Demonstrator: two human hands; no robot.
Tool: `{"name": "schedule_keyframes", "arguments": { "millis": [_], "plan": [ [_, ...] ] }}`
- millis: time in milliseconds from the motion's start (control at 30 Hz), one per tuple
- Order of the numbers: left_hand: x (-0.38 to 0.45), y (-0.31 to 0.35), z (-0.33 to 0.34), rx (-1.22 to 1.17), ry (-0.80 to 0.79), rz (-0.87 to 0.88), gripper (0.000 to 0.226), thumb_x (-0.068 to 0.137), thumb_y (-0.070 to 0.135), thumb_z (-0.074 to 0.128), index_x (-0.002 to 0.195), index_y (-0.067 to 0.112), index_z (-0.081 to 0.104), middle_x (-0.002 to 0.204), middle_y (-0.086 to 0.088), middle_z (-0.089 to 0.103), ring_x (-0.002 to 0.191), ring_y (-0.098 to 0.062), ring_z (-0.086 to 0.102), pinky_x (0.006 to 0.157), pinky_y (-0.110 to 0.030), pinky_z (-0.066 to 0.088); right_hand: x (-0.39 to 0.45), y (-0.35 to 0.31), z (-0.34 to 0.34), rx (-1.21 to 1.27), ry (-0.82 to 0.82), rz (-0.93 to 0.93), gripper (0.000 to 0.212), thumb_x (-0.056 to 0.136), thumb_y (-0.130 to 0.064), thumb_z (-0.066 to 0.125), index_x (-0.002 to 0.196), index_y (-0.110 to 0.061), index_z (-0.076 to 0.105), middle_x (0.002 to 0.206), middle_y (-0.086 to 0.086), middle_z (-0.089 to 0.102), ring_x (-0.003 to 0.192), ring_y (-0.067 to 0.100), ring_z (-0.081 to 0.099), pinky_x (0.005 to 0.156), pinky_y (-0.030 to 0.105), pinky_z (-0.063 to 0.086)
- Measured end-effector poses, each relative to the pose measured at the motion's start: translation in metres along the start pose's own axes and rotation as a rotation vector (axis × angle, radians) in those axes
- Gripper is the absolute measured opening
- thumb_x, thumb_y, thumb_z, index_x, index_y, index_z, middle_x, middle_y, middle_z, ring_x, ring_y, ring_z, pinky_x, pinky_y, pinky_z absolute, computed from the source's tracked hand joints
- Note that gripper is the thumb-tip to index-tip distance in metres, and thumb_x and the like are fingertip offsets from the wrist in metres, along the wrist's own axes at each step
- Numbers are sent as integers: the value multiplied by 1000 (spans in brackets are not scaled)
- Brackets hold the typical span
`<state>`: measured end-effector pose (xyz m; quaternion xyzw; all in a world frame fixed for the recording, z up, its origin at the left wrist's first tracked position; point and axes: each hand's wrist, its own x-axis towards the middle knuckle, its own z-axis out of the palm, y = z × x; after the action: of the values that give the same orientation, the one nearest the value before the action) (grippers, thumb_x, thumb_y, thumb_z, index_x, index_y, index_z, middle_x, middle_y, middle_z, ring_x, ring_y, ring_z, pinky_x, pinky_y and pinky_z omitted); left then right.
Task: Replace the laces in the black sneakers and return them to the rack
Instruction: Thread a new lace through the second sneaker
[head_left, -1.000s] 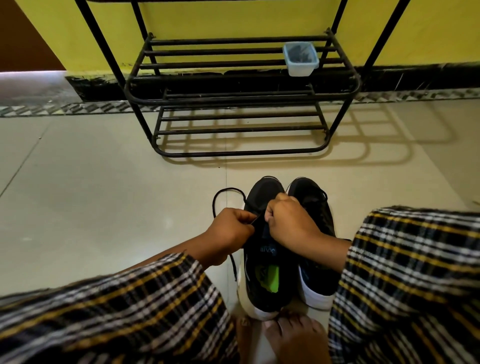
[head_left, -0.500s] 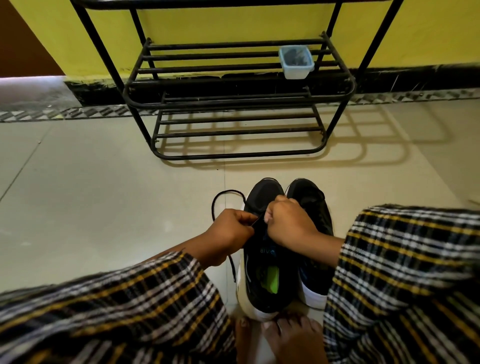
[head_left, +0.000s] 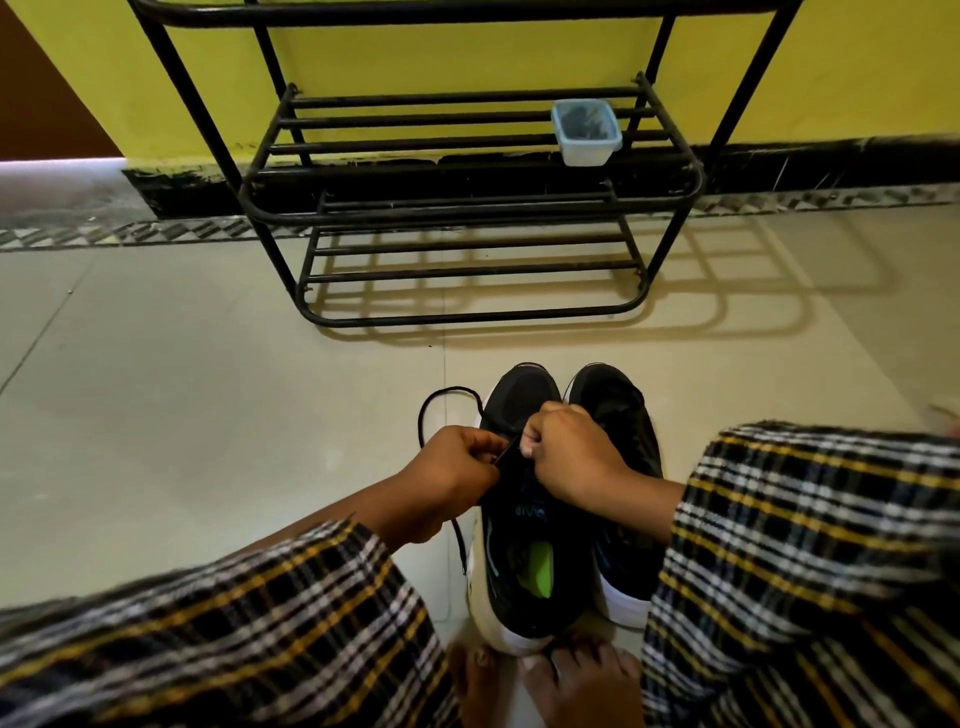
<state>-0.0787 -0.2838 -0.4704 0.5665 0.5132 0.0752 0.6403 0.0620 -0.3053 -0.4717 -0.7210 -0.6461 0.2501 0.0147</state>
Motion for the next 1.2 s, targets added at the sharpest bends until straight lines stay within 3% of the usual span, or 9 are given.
{"name": "schedule_keyframes", "arguments": {
  "millis": [233,300,400,533,600,733,933,1067,1200],
  "plan": [
    [-1,3,1,21,-5,5,37,89,-14,47,118,4,61,81,-2,64,72,-10,64,65,-15,56,2,0,-1,72,-7,45,21,90,-6,50,101,-8,67,104,5,60,111,23,51,94,26,32],
    [1,1,0,56,12,4,39,88,-13,49,120,4,60,86,-7,63,80,-18,64,74,-24,56,2,-1,-2,135,1,83,18,89,-3,50,94,-6,67,88,-1,55,110,23,52,93,23,31],
    [4,-1,-1,65,35,-12,34,86,-10,53,116,6,61,87,-8,59,85,-22,61,82,-35,55,2,-2,1,243,-16,101,12,88,4,48,82,2,58,87,19,59,106,35,53,88,29,38],
    [4,-2,-1,136,80,62,21,85,0,60,101,13,63,78,-2,58,79,-20,60,85,-39,54,3,5,7,257,103,64,13,86,-3,57,81,1,68,67,-10,50,77,14,52,108,34,32],
    [6,-2,-1,276,117,123,21,83,4,62,102,14,64,79,0,61,79,-18,61,82,-35,53,2,7,9,299,125,48,12,85,-4,60,76,-3,67,65,-13,47,74,9,48,105,32,31],
    [7,2,1,435,144,207,19,84,16,63,103,13,63,88,-3,66,76,-16,62,74,-27,51,-1,12,11,342,129,5,14,83,-4,62,73,-13,65,72,-11,49,82,13,51,80,21,33],
    [9,5,1,334,143,214,11,95,17,54,91,7,58,68,-4,61,64,-21,64,67,-36,57,-3,14,16,414,172,-89,7,82,-3,64,85,-5,70,83,-1,54,80,13,52,74,24,39],
    [13,1,-3,410,154,233,11,95,16,52,91,8,57,76,-7,61,73,-24,64,73,-39,56,-9,14,20,390,183,-134,13,79,-6,67,91,-10,67,94,-1,51,90,13,48,82,24,40],
    [17,-1,-7,437,211,238,14,97,18,47,92,8,56,82,-8,59,85,-29,61,79,-41,50,-19,16,22,93,136,-201,46,82,-14,65,124,-17,50,124,-2,34,119,16,39,95,28,43]
  ]
}}
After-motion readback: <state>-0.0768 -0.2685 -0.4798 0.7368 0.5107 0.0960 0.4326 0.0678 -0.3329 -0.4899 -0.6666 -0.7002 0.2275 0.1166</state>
